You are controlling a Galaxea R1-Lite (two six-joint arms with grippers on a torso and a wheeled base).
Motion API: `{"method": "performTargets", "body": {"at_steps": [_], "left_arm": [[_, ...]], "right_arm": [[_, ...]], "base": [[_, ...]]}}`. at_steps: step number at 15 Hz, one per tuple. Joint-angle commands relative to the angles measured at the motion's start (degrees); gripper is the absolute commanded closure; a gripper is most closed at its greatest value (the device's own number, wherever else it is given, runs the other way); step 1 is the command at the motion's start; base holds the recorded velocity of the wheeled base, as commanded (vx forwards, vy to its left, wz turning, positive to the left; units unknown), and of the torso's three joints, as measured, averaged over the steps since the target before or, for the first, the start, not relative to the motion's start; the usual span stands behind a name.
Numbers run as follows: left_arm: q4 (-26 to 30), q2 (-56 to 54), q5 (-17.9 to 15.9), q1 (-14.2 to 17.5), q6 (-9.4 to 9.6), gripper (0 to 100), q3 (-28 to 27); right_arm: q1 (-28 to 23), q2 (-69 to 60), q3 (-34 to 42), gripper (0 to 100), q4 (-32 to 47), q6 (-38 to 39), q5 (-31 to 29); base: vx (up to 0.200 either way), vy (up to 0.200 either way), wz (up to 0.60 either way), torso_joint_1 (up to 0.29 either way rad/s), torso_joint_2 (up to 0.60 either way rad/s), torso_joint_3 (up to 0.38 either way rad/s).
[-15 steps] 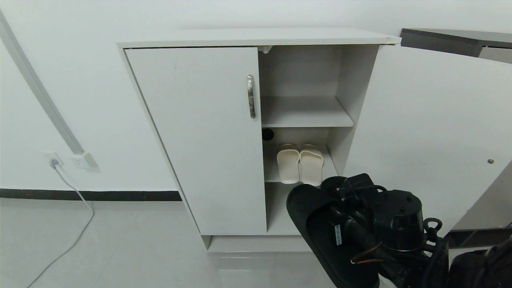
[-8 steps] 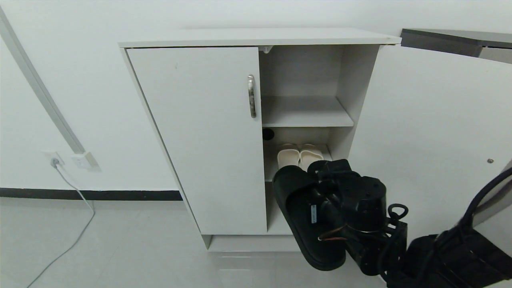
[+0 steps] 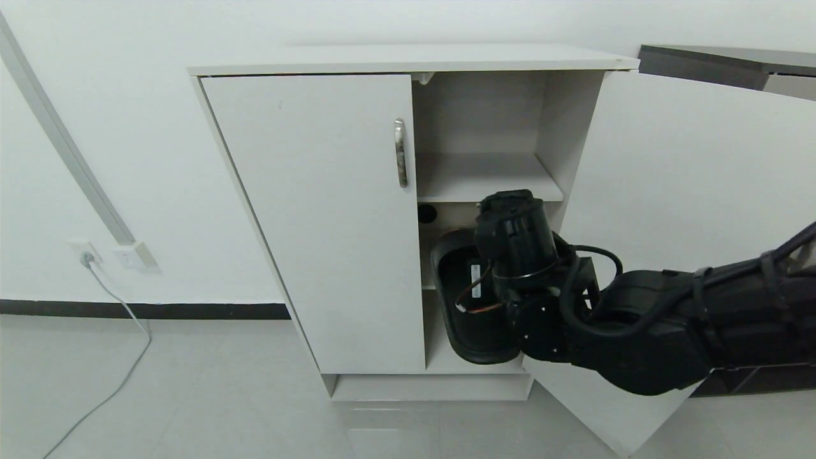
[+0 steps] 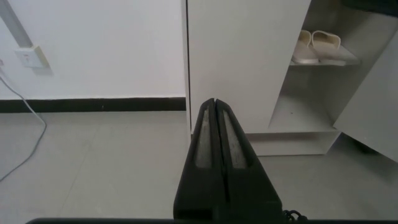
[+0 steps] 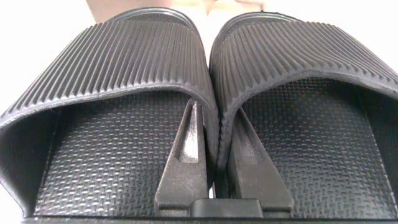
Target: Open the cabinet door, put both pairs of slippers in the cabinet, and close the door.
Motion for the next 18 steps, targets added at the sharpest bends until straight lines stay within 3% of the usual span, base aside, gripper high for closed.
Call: {"method": "performTargets", "body": {"at_steps": [1, 8, 18], "left_arm": [[0.0, 0.1, 0.0, 0.0, 0.0, 100, 0.0], [0.0, 0.0, 0.0, 0.0, 0.08, 100, 0.0], [0.0, 0.1, -0.1, 0.0, 0.08, 100, 0.0]], "right_arm": [[0.0, -3.1, -3.5, 100, 1.1, 0.5, -0.1], [-1.1, -4.2, -3.0, 100, 1.1, 0.2, -0.4], [-1.7, -3.9, -2.7, 100, 1.1, 0.3, -0.4]], "base": [[0.0, 0.0, 0.0, 0.0, 0.0, 0.0], [0.0, 0.0, 0.0, 0.0, 0.0, 0.0], [0.2, 0.0, 0.0, 0.002, 0.0, 0.001]]}}
